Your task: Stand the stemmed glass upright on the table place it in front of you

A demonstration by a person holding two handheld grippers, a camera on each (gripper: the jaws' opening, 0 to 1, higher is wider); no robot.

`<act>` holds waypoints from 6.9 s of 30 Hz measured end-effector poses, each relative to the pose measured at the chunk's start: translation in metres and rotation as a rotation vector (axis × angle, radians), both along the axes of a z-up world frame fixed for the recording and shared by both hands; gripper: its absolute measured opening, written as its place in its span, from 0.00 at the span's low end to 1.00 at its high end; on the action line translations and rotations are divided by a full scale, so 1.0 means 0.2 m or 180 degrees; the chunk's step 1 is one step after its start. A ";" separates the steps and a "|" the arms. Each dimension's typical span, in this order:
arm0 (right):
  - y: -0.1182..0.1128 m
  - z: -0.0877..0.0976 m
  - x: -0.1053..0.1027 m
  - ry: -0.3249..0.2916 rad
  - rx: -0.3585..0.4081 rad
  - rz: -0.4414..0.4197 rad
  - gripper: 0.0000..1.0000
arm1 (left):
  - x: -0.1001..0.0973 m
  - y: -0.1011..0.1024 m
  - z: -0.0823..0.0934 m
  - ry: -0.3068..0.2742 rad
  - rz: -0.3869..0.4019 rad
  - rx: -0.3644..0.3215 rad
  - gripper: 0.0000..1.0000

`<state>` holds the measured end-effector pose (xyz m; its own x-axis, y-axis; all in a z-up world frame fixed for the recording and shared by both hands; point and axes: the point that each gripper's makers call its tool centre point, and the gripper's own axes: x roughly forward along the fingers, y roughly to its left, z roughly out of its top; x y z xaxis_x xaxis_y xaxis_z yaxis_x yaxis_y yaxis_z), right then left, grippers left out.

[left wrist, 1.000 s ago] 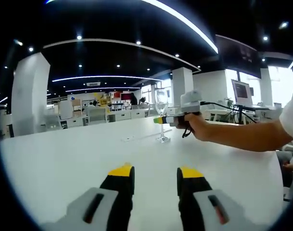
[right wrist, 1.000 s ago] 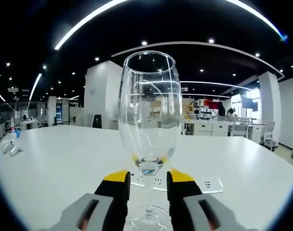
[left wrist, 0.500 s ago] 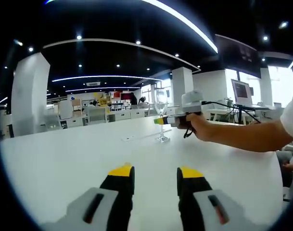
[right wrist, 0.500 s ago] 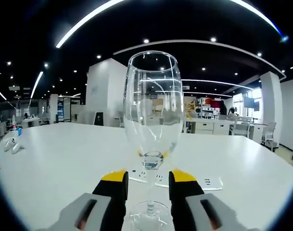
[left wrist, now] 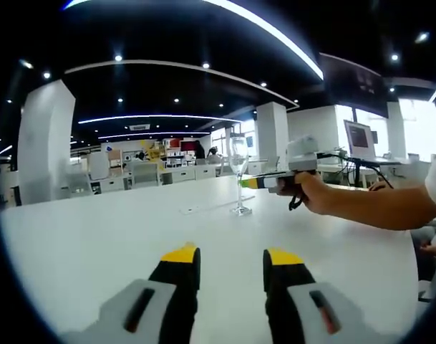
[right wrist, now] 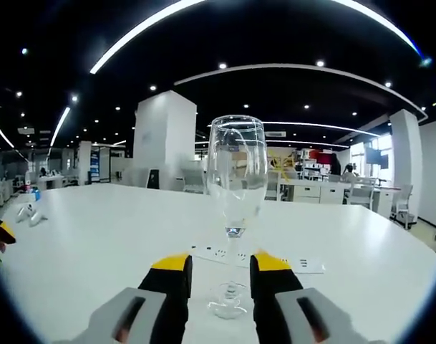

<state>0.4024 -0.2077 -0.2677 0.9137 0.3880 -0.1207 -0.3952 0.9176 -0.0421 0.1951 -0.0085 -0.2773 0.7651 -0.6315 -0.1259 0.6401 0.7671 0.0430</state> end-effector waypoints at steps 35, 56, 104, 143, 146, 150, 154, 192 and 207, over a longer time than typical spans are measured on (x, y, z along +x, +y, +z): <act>-0.10 0.11 -0.58 -0.0218 -0.0108 0.0074 0.35 | -0.09 -0.07 0.05 -0.0028 -0.0031 -0.0013 0.35; -0.16 0.04 -0.95 -0.0151 -0.0022 0.0069 0.36 | -0.14 -0.09 0.04 -0.0022 -0.0033 -0.0006 0.35; -0.15 0.00 -1.12 -0.0175 -0.0061 0.0155 0.36 | -0.16 -0.11 0.04 -0.0048 -0.0008 0.0004 0.34; -0.20 -0.03 -1.12 -0.0186 0.0003 0.0102 0.36 | -0.13 -0.10 0.01 -0.0065 0.0012 -0.0047 0.33; -0.21 -0.03 -1.12 -0.0191 -0.0001 0.0092 0.36 | -0.13 -0.10 0.00 -0.0053 0.0007 -0.0042 0.33; -0.20 -0.03 -1.12 -0.0198 -0.0005 0.0088 0.36 | -0.13 -0.10 0.00 -0.0048 0.0013 -0.0044 0.33; -0.20 -0.04 -1.12 -0.0189 0.0005 0.0085 0.36 | -0.13 -0.10 0.00 -0.0052 0.0018 -0.0044 0.33; -0.20 -0.06 -1.13 -0.0196 0.0003 0.0073 0.36 | -0.13 -0.12 0.00 -0.0048 -0.0012 -0.0015 0.33; -0.20 -0.07 -1.13 -0.0187 0.0018 0.0060 0.35 | -0.13 -0.13 0.00 -0.0039 -0.0017 -0.0017 0.33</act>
<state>0.1767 -0.2480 -0.2815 0.9116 0.4058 -0.0648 -0.4095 0.9103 -0.0606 0.1700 -0.0337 -0.2765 0.7633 -0.6361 -0.1130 0.6436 0.7639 0.0468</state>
